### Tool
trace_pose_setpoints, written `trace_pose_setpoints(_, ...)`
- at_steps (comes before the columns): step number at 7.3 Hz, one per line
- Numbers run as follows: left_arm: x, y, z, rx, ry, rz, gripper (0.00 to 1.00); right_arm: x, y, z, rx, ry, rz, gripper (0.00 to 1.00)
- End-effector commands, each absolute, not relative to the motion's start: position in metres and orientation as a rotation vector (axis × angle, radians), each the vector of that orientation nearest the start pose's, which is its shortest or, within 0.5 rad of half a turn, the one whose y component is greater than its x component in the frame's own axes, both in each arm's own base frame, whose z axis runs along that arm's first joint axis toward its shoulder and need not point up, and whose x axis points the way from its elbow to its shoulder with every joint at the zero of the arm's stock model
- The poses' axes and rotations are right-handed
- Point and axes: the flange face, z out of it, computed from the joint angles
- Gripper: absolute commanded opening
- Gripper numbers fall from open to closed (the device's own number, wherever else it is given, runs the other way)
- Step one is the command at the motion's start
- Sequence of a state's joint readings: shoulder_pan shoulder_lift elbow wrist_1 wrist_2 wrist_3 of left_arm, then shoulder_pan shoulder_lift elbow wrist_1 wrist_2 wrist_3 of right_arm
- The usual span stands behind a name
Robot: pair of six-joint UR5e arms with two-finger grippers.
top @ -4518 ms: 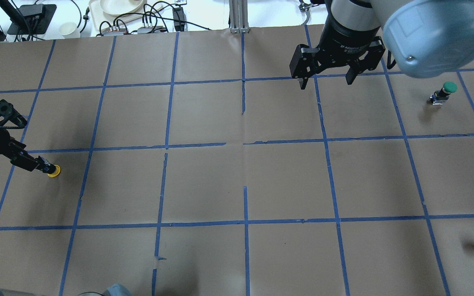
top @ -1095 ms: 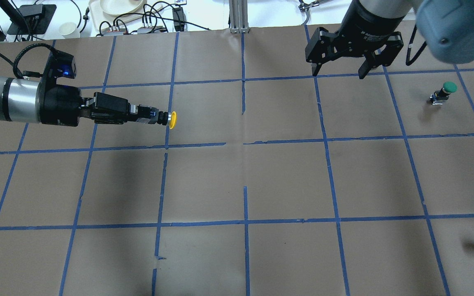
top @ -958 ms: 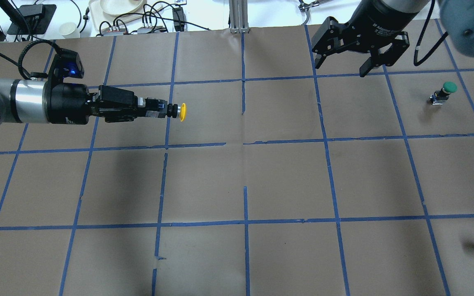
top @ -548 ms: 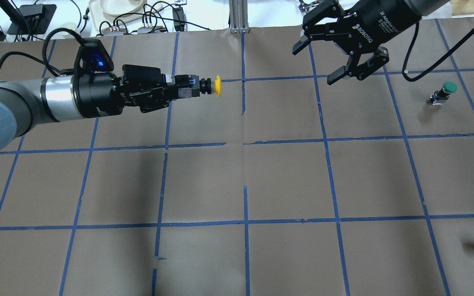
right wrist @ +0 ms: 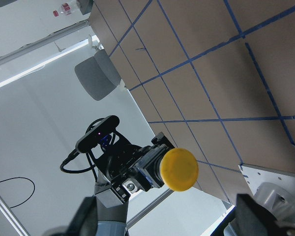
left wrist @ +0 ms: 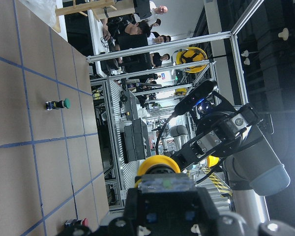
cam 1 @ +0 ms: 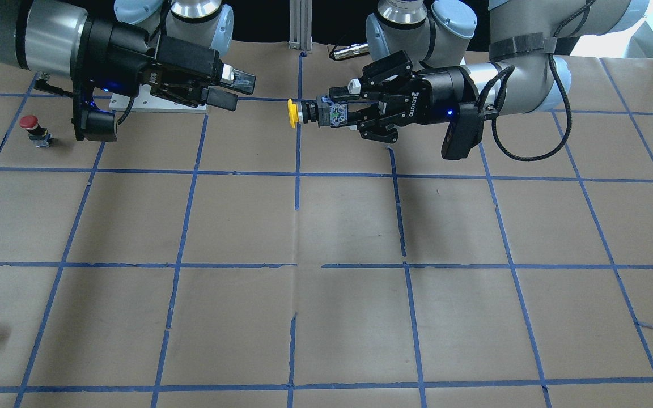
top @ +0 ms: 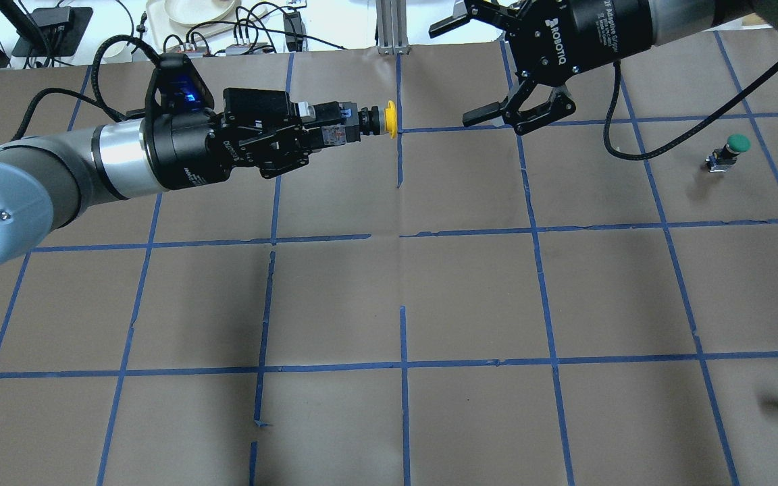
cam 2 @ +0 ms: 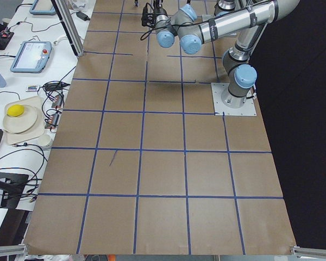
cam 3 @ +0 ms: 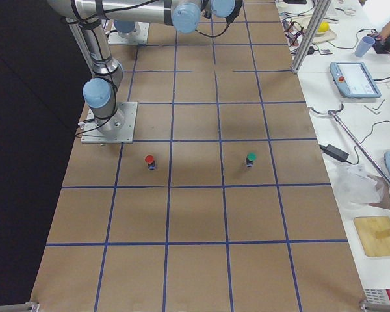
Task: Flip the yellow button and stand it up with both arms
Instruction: 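Lift the yellow button with the left gripper toward the center while the right gripper approaches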
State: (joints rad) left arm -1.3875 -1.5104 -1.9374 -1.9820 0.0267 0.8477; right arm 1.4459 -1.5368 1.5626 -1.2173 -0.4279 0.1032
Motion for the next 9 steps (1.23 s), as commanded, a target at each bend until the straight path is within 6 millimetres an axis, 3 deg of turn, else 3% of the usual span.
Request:
trace_pose_setpoints(1,-0.153,-0.456,0.400,0.075,-1.575,0.208,0.02,0.173,-0.504,0.489,0.454,1.912,0.380,1.00)
trace_pose_setpoints(3,-0.153,-0.457,0.402,0.088,-1.571,0.201,0.02,0.181,-0.503,0.484,0.449,1.916,0.401,0.99)
trace_pose_setpoints(6,-0.152,-0.458,0.401,0.098,-1.559,0.207,0.02,0.207,-0.493,0.476,0.412,1.890,0.439,0.97)
trace_pose_setpoints(9,-0.152,-0.457,0.402,0.097,-1.558,0.209,0.02,0.207,-0.513,0.468,0.393,1.902,0.378,0.95)
